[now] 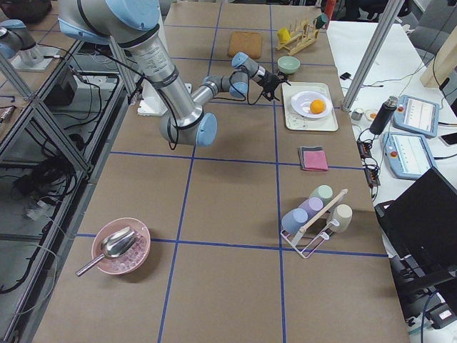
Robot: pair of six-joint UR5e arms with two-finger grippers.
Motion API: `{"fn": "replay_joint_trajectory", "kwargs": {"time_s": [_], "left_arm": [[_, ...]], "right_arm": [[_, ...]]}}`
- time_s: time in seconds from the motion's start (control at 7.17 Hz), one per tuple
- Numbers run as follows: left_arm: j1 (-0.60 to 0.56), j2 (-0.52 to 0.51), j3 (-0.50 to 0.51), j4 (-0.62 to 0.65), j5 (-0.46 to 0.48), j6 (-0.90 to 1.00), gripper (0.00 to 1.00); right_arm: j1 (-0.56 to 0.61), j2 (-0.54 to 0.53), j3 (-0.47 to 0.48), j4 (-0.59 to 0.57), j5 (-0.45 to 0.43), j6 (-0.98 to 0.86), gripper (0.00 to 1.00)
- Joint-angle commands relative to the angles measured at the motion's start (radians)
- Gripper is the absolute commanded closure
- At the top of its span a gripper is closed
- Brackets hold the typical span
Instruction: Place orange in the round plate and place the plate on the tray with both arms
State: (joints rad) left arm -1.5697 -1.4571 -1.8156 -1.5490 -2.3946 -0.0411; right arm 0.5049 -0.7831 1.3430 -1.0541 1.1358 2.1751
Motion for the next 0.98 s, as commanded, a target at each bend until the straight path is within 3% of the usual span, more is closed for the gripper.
{"fn": "replay_joint_trajectory", "kwargs": {"time_s": [0.0,0.14,0.42,0.56,0.84], "left_arm": [[-0.004,0.015,-0.001,0.0,-0.003,0.001,0.01],[-0.001,0.027,0.005,0.007,-0.001,-0.002,0.01],[-0.004,0.065,-0.005,0.001,0.008,0.001,0.01],[-0.004,0.069,-0.023,0.001,0.064,0.003,0.01],[-0.003,0.08,-0.037,0.003,0.083,0.004,0.01]], "right_arm": [[0.152,-0.066,0.187,-0.269,0.34,-0.35,0.0],[0.243,-0.134,0.252,-0.299,0.498,-0.571,0.0],[0.453,-0.253,0.275,-0.3,0.797,-0.984,0.0],[0.554,-0.322,0.287,-0.302,0.917,-1.178,0.0],[0.724,-0.498,0.297,-0.302,1.028,-1.583,0.0]]}}
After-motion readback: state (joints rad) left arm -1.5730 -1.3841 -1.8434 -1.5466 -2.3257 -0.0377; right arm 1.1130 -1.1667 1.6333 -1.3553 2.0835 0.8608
